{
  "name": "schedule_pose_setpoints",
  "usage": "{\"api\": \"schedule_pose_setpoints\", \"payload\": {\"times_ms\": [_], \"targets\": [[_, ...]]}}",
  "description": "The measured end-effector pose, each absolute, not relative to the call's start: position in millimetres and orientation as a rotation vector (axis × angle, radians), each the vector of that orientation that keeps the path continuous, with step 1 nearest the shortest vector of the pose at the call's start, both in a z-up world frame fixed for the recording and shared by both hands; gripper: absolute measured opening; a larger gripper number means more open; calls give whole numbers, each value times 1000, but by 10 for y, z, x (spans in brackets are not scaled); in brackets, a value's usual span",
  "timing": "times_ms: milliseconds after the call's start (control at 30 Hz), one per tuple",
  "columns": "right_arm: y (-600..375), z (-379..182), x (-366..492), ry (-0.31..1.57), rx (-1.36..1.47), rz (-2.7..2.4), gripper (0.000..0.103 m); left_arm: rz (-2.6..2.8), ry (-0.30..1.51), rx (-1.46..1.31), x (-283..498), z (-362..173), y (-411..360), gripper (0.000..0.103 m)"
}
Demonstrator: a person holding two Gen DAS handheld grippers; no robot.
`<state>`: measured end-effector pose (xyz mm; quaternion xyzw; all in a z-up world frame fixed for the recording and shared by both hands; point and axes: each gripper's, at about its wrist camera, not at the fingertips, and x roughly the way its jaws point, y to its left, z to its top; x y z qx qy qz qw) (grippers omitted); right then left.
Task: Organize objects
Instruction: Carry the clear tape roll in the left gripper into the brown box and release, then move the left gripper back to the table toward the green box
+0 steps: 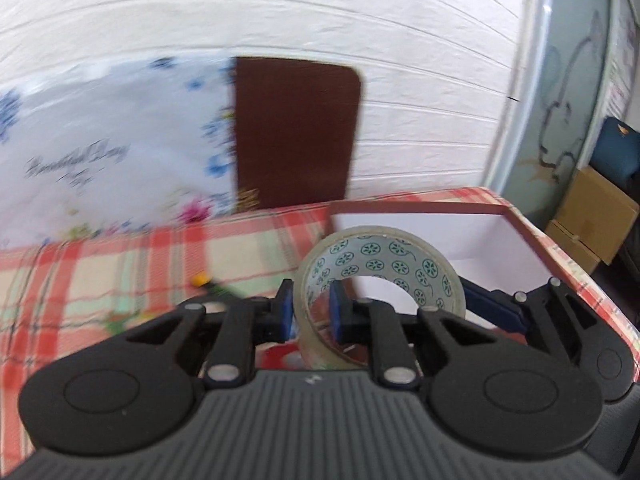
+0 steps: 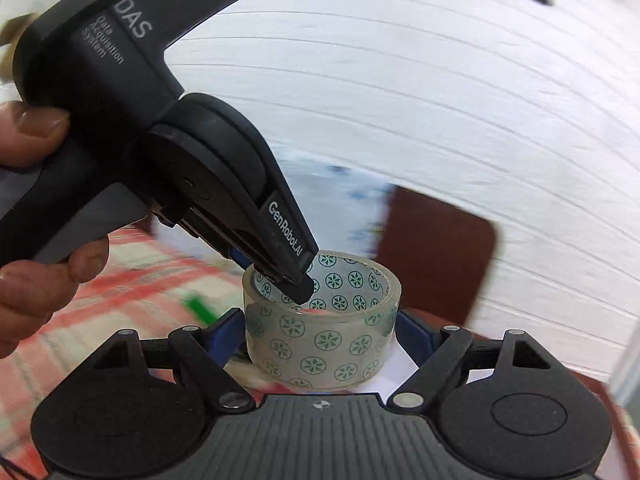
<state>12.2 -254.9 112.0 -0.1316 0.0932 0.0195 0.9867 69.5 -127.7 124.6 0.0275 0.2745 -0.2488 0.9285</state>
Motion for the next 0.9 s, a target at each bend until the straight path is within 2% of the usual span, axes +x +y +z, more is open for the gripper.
{"api": "schedule_pose_setpoints", "payload": {"times_ms": [300, 600, 633, 667, 733, 900], "targets": [[-3782, 1093, -36, 229, -167, -174, 80, -658, 575, 169, 729, 1146, -2554, 21], [-4324, 889, -22, 284, -93, -246, 78, -649, 612, 269, 840, 928, -3076, 24], [-4348, 890, -33, 280, -79, -242, 81, -637, 614, 278, 843, 908, -3093, 32], [-4356, 895, -44, 275, -76, -248, 82, -617, 613, 285, 842, 896, -3092, 49], [-4309, 897, -106, 264, -88, -258, 81, -574, 594, 294, 830, 904, -3053, 67], [-4138, 902, -8, 243, -69, -239, 80, -525, 537, 311, 705, 1016, -2845, 73]]}}
